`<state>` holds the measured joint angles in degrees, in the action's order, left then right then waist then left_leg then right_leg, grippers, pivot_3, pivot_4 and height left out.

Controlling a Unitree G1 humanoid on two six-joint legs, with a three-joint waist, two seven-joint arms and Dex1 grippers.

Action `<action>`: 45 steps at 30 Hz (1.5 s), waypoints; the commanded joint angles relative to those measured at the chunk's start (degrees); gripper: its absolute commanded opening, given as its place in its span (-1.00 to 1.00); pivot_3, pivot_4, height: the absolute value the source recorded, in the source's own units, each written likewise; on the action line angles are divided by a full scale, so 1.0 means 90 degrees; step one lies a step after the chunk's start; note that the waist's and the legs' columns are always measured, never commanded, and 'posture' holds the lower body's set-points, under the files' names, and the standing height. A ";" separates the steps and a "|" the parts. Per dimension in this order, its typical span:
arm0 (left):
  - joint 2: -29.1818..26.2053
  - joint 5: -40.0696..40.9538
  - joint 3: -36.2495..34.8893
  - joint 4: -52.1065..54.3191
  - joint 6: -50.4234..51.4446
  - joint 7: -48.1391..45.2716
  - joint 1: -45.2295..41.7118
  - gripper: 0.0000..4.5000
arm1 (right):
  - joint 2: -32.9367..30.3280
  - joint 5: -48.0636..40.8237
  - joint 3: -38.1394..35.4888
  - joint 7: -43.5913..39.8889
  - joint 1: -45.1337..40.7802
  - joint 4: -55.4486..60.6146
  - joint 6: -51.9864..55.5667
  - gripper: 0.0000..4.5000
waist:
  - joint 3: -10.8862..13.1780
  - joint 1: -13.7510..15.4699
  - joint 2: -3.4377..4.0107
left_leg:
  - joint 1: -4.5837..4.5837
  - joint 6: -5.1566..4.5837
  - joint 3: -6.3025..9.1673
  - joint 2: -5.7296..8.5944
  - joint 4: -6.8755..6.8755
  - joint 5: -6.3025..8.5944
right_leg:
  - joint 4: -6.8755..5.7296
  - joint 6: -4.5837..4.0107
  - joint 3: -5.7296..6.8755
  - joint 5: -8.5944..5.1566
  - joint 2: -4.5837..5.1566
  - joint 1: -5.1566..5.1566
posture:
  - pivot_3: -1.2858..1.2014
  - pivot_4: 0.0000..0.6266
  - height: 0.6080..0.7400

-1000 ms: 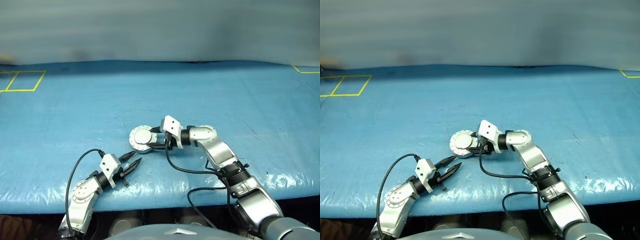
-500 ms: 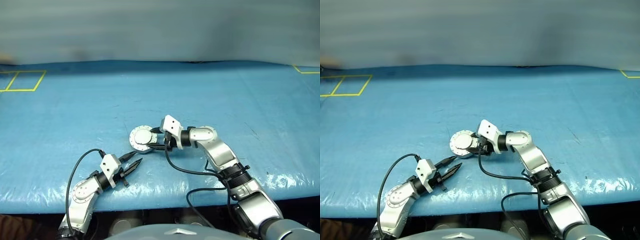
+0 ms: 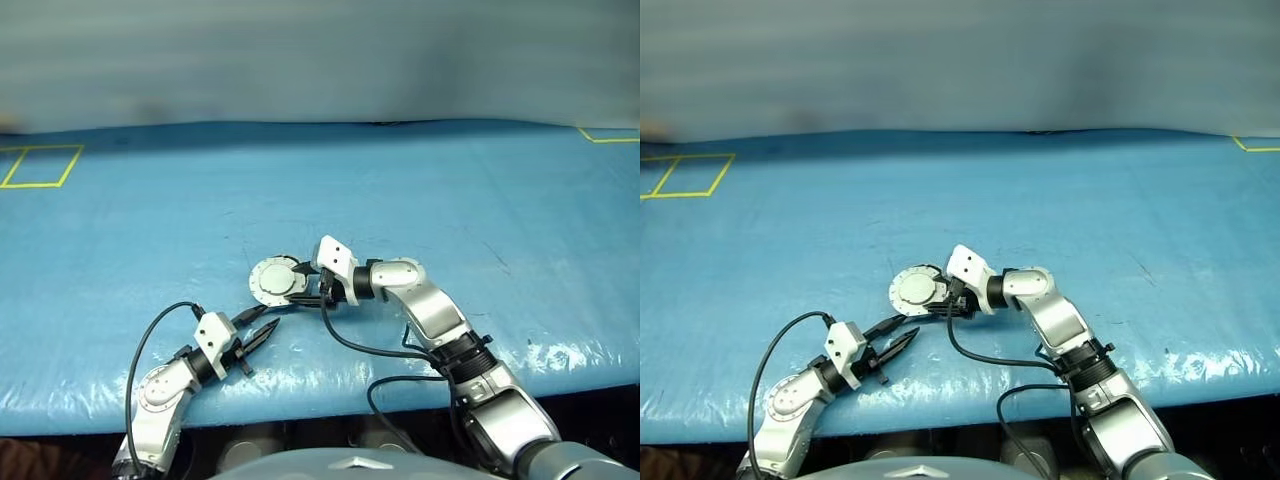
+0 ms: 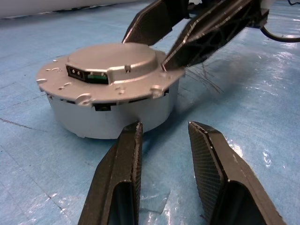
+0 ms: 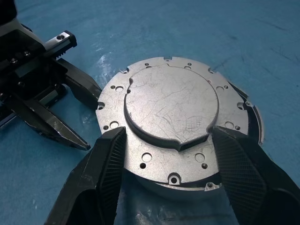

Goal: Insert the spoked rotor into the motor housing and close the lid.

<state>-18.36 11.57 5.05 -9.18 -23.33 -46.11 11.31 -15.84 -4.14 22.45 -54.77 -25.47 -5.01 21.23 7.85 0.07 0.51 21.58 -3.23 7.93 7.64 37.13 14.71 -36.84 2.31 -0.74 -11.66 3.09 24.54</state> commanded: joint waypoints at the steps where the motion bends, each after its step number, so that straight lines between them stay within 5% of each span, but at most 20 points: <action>1: -0.0064 0.0002 -0.0001 -0.0060 -0.0001 0.0009 0.0080 -0.29 | 0.0039 -0.0083 0.0082 -0.0047 -0.0011 0.0156 0.0052 0.35 | 0.0000 -0.0007 0.0000 | -0.0001 0.0000 0.0000 0.0000 0.0000 0.0000 | 0.0000 0.0000 0.0000 0.0000 0.0000 -0.0001 | 0.03 -0.52 1.00; 25: -0.0213 0.0240 -0.0069 0.0044 0.0102 -0.0121 0.0324 -0.29 | 0.0244 -0.0264 -0.0232 0.0207 -0.0394 -0.0155 -0.0536 0.35 | 0.0001 -0.0077 0.0000 | -0.0001 -0.0002 -0.0001 -0.0006 -0.0002 0.0001 | 0.0002 -0.0009 -0.0002 -0.0005 -0.0008 0.0002 | 0.03 -0.52 1.00; 31: -0.0240 0.0265 -0.0081 0.0064 0.0087 -0.0107 0.0339 -0.29 | 0.0386 -0.0035 -0.0224 0.0470 -0.0425 -0.0489 -0.0847 0.99 | 0.0001 -0.0077 0.0001 | -0.0001 -0.0001 -0.0001 -0.0008 -0.0002 0.0002 | 0.0001 -0.0010 -0.0002 -0.0005 -0.0010 0.0003 | 0.03 -0.52 1.00; 45: -0.0242 0.0242 -0.0079 0.0025 0.0063 -0.0039 0.0358 -0.29 | 0.0474 -0.0025 0.0079 0.0348 -0.0228 -0.0428 -0.0875 0.99 | 0.0001 -0.0080 0.0001 | -0.0001 0.0002 -0.0001 -0.0015 -0.0003 0.0000 | 0.0000 -0.0015 -0.0003 -0.0005 -0.0017 0.0005 | 0.03 -0.52 1.00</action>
<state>-19.98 14.08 4.82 -8.40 -23.10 -46.62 13.48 -12.34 -4.07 23.11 -51.36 -27.60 -10.57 14.26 7.86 -0.65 0.51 21.57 -3.21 7.92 7.50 37.10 14.71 -36.84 2.16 -0.76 -11.70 2.93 24.59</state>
